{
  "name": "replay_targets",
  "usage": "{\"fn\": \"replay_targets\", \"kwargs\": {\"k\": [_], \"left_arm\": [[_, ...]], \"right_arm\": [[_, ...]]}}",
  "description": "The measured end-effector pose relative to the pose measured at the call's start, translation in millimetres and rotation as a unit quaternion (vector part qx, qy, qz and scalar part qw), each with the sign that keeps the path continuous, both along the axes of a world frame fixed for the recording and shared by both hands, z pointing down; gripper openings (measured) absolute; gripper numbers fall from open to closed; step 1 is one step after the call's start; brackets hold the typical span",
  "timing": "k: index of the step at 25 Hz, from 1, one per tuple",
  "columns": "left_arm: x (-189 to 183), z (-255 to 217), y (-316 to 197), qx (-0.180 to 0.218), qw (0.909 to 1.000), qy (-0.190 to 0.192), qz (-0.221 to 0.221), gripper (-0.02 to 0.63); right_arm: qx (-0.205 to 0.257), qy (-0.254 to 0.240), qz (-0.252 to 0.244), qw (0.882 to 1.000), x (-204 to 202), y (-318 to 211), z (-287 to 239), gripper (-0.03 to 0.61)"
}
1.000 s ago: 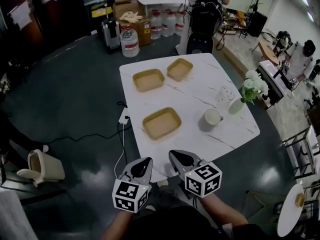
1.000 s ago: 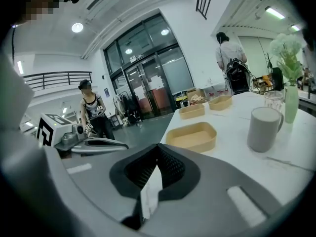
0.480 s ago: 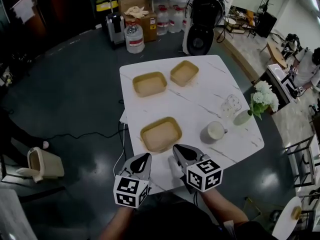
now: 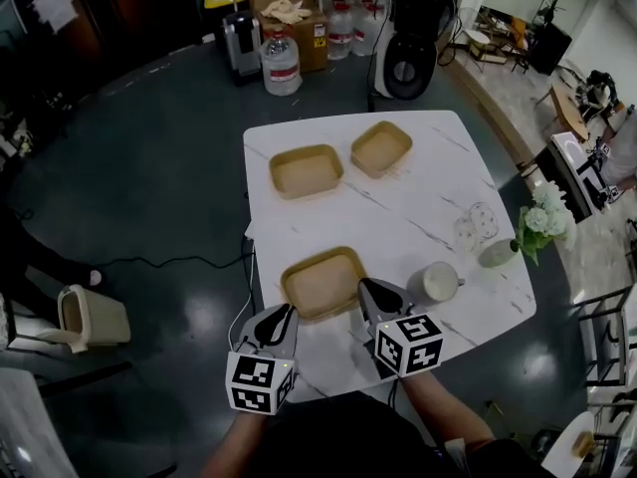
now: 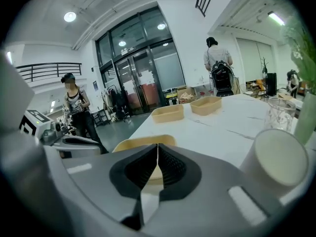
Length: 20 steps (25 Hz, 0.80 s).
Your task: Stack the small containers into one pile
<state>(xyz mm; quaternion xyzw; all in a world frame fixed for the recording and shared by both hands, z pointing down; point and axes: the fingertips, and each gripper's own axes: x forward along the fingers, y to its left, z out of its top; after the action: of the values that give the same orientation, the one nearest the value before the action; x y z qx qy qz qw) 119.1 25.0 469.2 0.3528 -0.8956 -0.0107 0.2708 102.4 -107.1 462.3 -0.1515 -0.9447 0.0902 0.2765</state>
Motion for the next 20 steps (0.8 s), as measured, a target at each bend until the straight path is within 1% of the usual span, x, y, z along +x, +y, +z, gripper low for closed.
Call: {"fn": "replay_targets", "kwargs": {"k": [2,4,9,14,20], "left_arm": [[-6,4,1,-0.005,0.9999,0.002,-0.011,0.049],[-11,8,3,-0.009,0.9997,0.007,-0.020,0.069],[-22,17,2,-0.009,0.9992,0.024,-0.031,0.106],[-26,25,-2,-0.006,0.9987,0.044,-0.027,0.129],[-31,34,-5,-0.012,0.9977,0.059,-0.030,0.146]], "right_arm": [[0.008,0.003,0.009,1.000,-8,-9,6,0.002],[0.011,0.008,0.015,1.000,-15,-14,11,0.023],[0.027,0.021,0.015,0.999,-29,-18,25,0.062],[0.036,0.043,0.024,0.998,-35,-18,39,0.078],[0.034,0.052,0.024,0.998,-36,-21,49,0.078]]}}
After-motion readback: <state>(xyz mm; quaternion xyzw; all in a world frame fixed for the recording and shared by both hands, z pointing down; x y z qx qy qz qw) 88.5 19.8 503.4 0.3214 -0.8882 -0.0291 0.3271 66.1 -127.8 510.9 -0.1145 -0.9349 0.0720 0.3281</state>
